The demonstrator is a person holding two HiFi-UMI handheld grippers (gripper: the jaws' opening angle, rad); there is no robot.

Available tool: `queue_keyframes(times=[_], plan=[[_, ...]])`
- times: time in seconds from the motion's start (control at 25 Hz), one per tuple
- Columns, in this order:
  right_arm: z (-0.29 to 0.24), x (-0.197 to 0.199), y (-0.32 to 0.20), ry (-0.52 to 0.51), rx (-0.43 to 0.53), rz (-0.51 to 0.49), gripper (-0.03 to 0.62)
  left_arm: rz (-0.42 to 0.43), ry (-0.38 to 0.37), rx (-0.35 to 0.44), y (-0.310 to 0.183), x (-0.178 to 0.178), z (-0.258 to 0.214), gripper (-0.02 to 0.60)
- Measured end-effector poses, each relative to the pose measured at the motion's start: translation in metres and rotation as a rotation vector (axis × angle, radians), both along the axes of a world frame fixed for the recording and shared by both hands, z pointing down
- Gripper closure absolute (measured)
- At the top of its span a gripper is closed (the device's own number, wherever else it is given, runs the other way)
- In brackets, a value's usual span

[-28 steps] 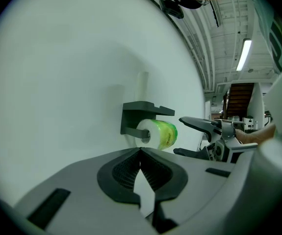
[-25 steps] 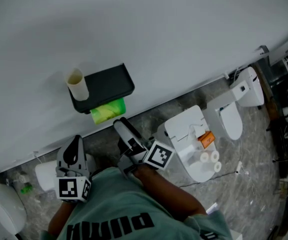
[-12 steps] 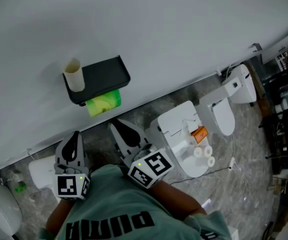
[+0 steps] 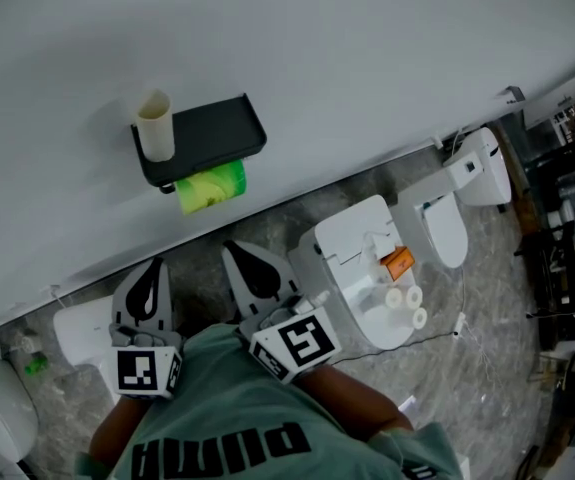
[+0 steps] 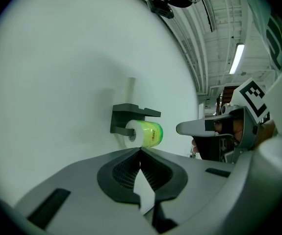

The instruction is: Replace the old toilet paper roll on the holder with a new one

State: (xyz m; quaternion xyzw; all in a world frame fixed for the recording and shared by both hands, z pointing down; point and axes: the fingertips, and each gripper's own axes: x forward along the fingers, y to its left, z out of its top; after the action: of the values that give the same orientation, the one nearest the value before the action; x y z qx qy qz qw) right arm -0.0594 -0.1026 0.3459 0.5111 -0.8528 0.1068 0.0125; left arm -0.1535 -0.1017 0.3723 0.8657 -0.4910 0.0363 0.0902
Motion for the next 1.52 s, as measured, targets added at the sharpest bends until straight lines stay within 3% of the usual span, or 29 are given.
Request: queue_keyframes(times=[0.44, 0.6, 0.76, 1.08, 1.28, 1.52], plan=[[0.0, 0.014, 0.015, -0.011, 0.014, -0.092, 0.589, -0.082, -0.042, 0.012, 0.026, 0.013, -0.007, 0.577], [-0.011, 0.042, 0.023, 0.001, 0.055, -0.097, 0.589, -0.091, -0.045, 0.034, 0.036, 0.045, -0.014, 0.577], [-0.017, 0.072, 0.04, 0.053, 0.102, -0.121, 0.589, -0.07, -0.099, 0.022, 0.054, 0.082, -0.014, 0.577], [-0.003, 0.131, 0.093, 0.124, 0.102, -0.211, 0.589, -0.109, -0.123, 0.032, 0.099, 0.153, -0.008, 0.577], [0.008, 0.176, 0.133, 0.143, 0.102, -0.276, 0.589, -0.155, -0.155, 0.032, 0.146, 0.2, -0.001, 0.577], [0.002, 0.211, 0.177, 0.125, 0.105, -0.34, 0.589, -0.254, -0.163, 0.016, 0.197, 0.23, -0.014, 0.577]])
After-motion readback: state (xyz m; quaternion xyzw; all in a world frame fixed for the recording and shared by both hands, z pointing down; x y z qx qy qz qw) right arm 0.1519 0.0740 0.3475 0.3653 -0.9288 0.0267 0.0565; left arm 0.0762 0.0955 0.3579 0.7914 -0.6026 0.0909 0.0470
